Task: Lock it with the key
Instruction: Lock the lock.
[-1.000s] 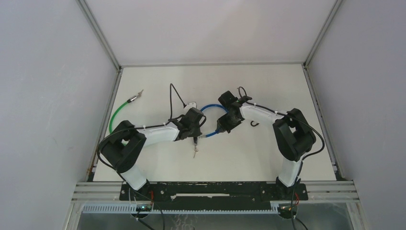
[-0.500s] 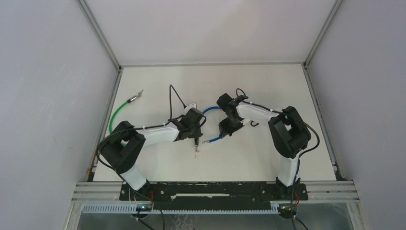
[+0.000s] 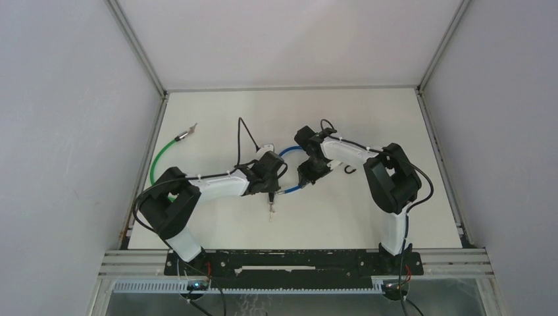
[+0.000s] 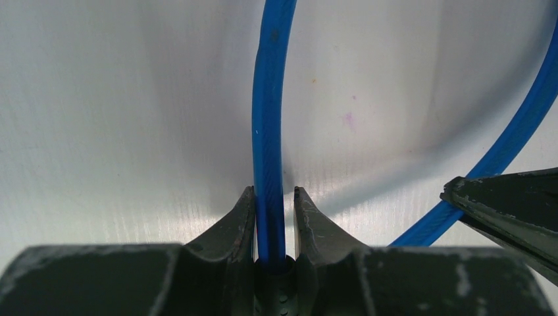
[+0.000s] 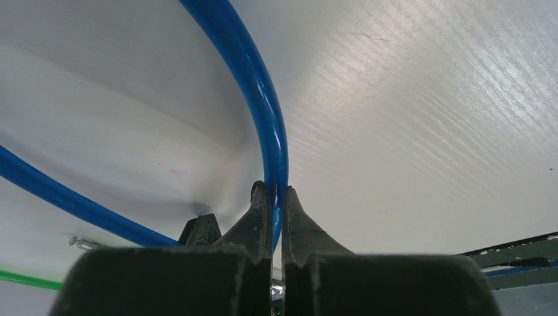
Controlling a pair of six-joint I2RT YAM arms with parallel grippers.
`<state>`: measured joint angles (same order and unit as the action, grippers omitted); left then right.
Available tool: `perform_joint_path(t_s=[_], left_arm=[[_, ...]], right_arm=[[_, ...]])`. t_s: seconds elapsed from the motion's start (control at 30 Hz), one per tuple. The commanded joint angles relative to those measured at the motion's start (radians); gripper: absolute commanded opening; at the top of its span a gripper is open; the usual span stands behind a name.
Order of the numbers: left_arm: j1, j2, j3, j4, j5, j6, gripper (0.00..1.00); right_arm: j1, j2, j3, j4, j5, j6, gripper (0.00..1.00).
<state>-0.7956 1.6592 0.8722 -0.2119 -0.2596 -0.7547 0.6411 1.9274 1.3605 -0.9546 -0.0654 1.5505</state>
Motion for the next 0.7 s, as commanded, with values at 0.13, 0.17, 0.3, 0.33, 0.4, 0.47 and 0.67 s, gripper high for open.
perform_joint_path(t_s=[0.13, 0.17, 0.3, 0.33, 0.4, 0.47, 0.67], left_arm=[[-0.024, 0.033, 0.064, -0.047, 0.022, -0.029, 0.00], [-0.027, 0.034, 0.068, -0.047, 0.020, -0.027, 0.00], [-0.029, 0.026, 0.075, -0.051, -0.013, -0.025, 0.00], [-0.029, 0.025, 0.077, -0.052, -0.019, -0.024, 0.00], [-0.029, 0.027, 0.084, -0.055, -0.025, -0.021, 0.00], [-0.029, 0.029, 0.088, -0.055, -0.024, -0.023, 0.00], [-0.029, 0.007, 0.082, -0.037, -0.036, -0.023, 0.00]], right_arm=[[0.017, 0.010, 0.050, 0.026, -0.021, -0.002, 0.00], [0.016, 0.010, 0.049, 0.025, -0.021, -0.005, 0.00], [0.018, 0.010, 0.049, 0.020, -0.020, -0.014, 0.00], [0.018, 0.010, 0.048, 0.020, -0.019, -0.015, 0.00], [0.024, 0.009, 0.048, 0.021, -0.015, -0.015, 0.00], [0.030, 0.012, 0.048, 0.023, -0.016, -0.015, 0.00], [0.033, 0.006, 0.048, 0.015, -0.009, -0.018, 0.00]])
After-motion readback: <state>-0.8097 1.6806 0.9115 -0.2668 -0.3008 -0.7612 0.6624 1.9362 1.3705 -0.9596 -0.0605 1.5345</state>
